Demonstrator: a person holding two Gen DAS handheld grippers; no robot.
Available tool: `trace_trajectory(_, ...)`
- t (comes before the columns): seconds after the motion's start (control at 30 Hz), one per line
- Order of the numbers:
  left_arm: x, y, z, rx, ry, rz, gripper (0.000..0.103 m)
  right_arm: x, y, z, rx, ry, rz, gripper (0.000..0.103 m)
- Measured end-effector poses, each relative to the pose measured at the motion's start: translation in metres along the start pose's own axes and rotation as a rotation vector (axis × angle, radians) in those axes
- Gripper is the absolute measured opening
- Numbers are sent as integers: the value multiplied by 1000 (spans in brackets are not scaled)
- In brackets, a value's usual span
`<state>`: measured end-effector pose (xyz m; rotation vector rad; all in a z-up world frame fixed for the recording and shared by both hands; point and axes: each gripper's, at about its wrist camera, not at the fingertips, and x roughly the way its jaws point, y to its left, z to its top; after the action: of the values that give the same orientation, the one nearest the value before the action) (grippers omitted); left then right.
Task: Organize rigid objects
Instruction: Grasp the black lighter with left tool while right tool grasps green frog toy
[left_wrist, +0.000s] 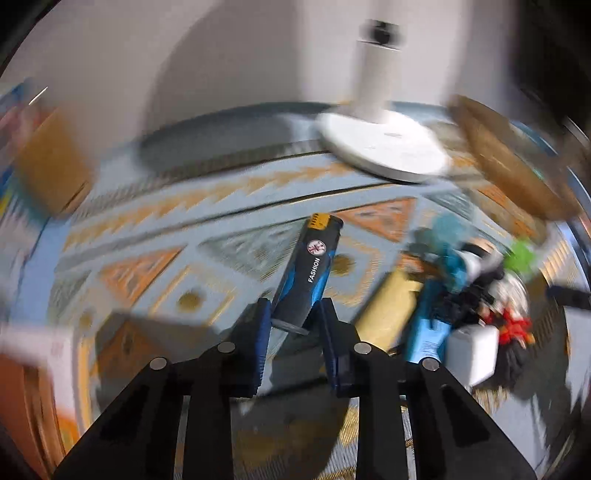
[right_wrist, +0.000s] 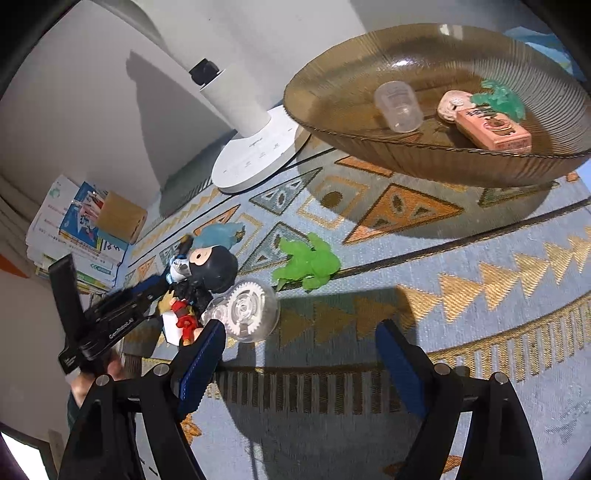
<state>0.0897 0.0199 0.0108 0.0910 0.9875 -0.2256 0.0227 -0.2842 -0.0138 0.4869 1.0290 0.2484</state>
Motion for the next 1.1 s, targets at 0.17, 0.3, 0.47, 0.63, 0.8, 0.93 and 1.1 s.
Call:
trace_trajectory(0.17, -6, 9, -1, -84, -8, -24, 23, 0, 4, 4, -39, -31, -79, 83)
trace_trajectory(0.3, 2, 8, 11, -48, -15, 15, 35, 7, 20, 14, -117, -56, -160, 82)
trace_trajectory(0.47, 13, -2, 17, 2, -24, 35, 33, 27, 37, 27, -205, -63, -264, 63)
trace_trajectory(0.63, 10, -10, 15, 38, -47, 46, 21, 38, 38, 25, -224, -58, -271, 46)
trace_trajectory(0.8, -15, -7, 11, 14, -111, 12, 20, 27, 39, 19, -243, -77, -264, 46)
trace_trajectory(0.93, -38, -2, 11, -28, -140, -27, 20, 0, 39, 14, -238, -111, -248, 46)
trace_trajectory(1.1, -82, -7, 8, -56, -221, -95, 20, -49, 46, 10, -242, -192, -230, 46)
